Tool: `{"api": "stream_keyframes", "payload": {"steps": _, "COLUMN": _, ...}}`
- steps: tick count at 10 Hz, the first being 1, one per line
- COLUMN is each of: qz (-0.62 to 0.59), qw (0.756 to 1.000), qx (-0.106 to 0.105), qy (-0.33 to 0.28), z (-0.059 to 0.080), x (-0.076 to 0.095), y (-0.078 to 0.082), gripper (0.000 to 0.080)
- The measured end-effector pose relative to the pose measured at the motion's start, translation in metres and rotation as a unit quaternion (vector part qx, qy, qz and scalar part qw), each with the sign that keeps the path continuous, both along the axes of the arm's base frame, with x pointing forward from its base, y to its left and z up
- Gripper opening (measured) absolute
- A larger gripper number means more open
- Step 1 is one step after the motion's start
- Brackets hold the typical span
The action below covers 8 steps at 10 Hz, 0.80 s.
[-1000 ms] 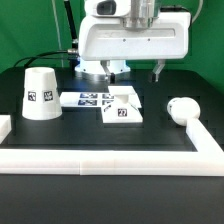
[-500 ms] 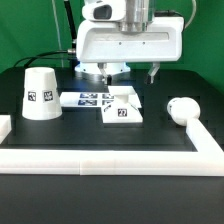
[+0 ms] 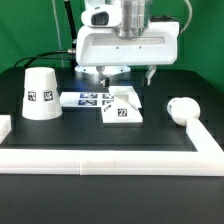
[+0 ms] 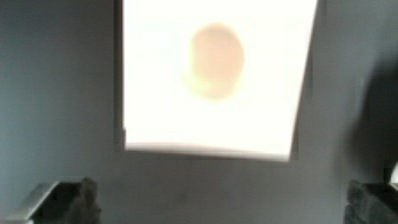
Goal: Assemble lamp
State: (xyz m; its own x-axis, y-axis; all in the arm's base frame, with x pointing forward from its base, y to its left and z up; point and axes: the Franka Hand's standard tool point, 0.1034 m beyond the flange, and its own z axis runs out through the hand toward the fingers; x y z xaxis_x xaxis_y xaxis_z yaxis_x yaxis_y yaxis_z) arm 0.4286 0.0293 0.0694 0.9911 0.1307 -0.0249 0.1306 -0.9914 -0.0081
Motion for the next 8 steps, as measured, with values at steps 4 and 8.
{"api": "stream_keyframes", "payload": {"steps": 4, "qz": 0.001, "qw": 1.0, "qx": -0.001, "qy": 0.01, "z": -0.01, "x": -0.014, "y": -0.006, "gripper": 0.0699}}
{"api": "stream_keyframes", "payload": {"steps": 8, "qz": 0.003, "qw": 1.0, "qx": 0.0, "qy": 0.02, "z": -0.024, "x": -0.02, "y": -0.005, "gripper": 0.0699}}
